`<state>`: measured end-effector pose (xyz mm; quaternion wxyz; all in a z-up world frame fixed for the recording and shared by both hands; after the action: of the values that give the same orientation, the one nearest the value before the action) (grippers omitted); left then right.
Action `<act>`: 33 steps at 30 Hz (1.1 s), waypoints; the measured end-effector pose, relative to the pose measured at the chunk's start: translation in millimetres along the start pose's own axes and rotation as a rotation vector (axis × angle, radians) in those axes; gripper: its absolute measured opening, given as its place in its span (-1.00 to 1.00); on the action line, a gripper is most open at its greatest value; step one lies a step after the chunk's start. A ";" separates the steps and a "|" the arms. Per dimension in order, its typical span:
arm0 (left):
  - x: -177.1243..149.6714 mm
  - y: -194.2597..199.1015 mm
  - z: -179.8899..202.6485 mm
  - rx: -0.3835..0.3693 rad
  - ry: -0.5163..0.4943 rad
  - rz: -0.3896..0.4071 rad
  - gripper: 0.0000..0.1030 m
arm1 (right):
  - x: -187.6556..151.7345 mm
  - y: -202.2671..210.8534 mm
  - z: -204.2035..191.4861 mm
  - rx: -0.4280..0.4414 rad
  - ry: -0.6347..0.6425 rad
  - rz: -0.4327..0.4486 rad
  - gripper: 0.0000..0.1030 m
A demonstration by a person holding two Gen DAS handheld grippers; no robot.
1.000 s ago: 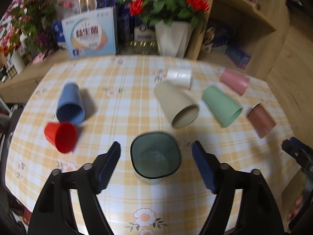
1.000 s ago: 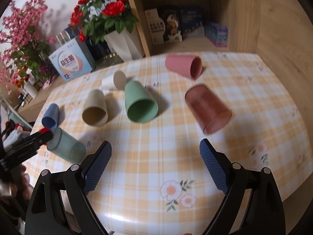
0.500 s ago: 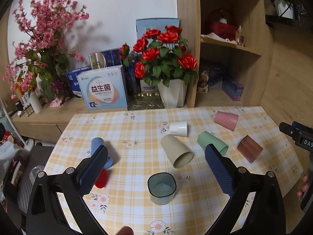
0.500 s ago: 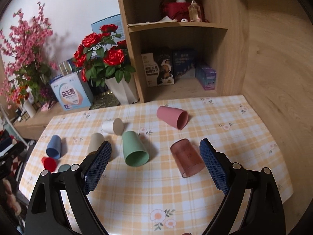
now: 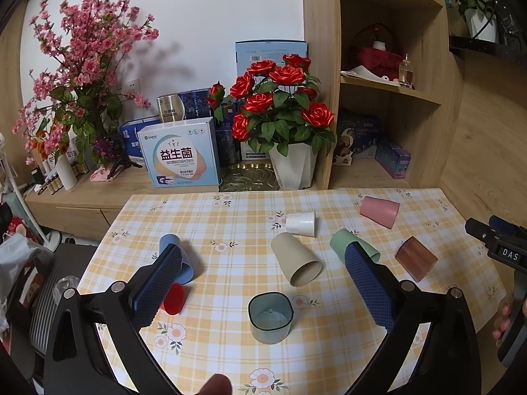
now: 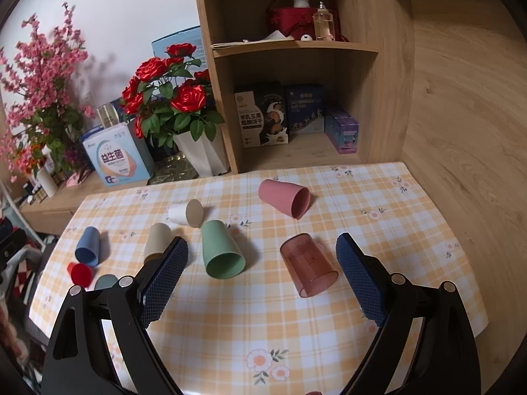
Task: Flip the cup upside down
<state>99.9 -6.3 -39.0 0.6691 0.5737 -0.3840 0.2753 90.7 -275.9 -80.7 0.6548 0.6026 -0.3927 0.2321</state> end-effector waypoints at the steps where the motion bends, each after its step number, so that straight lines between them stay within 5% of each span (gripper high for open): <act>1: 0.2 -0.1 -0.7 0.006 0.003 -0.002 0.88 | 0.2 0.8 -0.8 0.000 0.002 0.001 0.71; 33: 1.3 8.4 1.4 -0.010 0.014 0.016 0.88 | 12.4 27.8 -26.2 -0.002 0.090 0.074 0.71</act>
<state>93.6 -6.1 -33.3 0.6722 0.5656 -0.3852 0.2826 82.5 -247.9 -53.0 0.6633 0.5759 -0.3852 0.2828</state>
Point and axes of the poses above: each gripper's, at about its wrist camera, not at the fingertips, and y roughly against the way its jaws point, z to its right, x to its top, the point moved 8 cm from there along -y, roughly the way its jaws point, and after that the axes turned 8 degrees about -x, right-handed, at the moved point
